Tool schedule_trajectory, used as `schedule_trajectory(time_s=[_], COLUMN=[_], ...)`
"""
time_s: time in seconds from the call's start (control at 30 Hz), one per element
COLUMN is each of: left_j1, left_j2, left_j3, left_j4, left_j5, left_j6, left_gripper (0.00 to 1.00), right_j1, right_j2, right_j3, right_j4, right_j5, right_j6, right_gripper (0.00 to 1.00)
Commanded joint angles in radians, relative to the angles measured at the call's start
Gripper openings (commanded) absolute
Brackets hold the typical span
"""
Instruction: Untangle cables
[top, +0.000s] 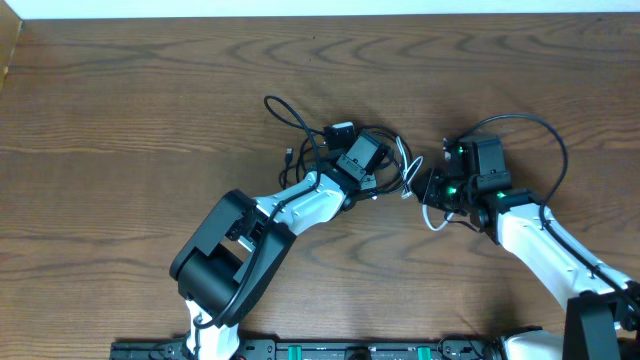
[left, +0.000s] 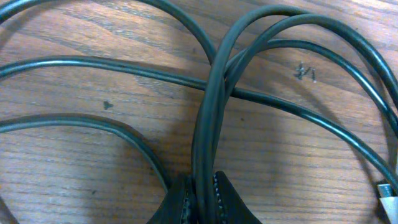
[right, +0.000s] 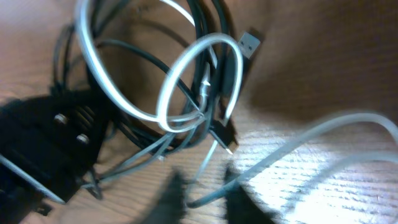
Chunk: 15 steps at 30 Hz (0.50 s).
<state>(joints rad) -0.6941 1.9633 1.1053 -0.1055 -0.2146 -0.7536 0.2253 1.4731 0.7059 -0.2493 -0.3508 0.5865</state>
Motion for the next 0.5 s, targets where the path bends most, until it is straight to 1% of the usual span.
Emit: schedule_trajectory(time_s=[0.0, 0.13, 0.23, 0.33, 0.47], left_j1=[0.003, 0.004, 0.005, 0.005, 0.006], left_j2=[0.008, -0.004, -0.050, -0.140, -0.303], left_j3=[0.005, 0.005, 0.005, 0.005, 0.005], left_j4=[-0.013, -0.018, -0.028, -0.062, -0.143], left_j5=[-0.037, -0.037, -0.038, -0.037, -0.037], left_j6=[0.019, -0.003, -0.001, 0.002, 0.014], left_gripper=[0.07, 0.08, 0.08, 0.07, 0.07], right_j1=[0.003, 0.003, 0.003, 0.003, -0.011], right_j2=[0.010, 0.004, -0.018, -0.054, -0.118], right_j3=[0.006, 0.006, 0.006, 0.006, 0.006], right_j4=[-0.034, -0.163, -0.286, -0.359, -0.409], right_j5=[0.064, 0.169, 0.281, 0.379, 0.467], right_j6=[0.003, -0.012, -0.011, -0.011, -0.011], right_gripper=[0.01, 0.01, 0.01, 0.01, 0.01])
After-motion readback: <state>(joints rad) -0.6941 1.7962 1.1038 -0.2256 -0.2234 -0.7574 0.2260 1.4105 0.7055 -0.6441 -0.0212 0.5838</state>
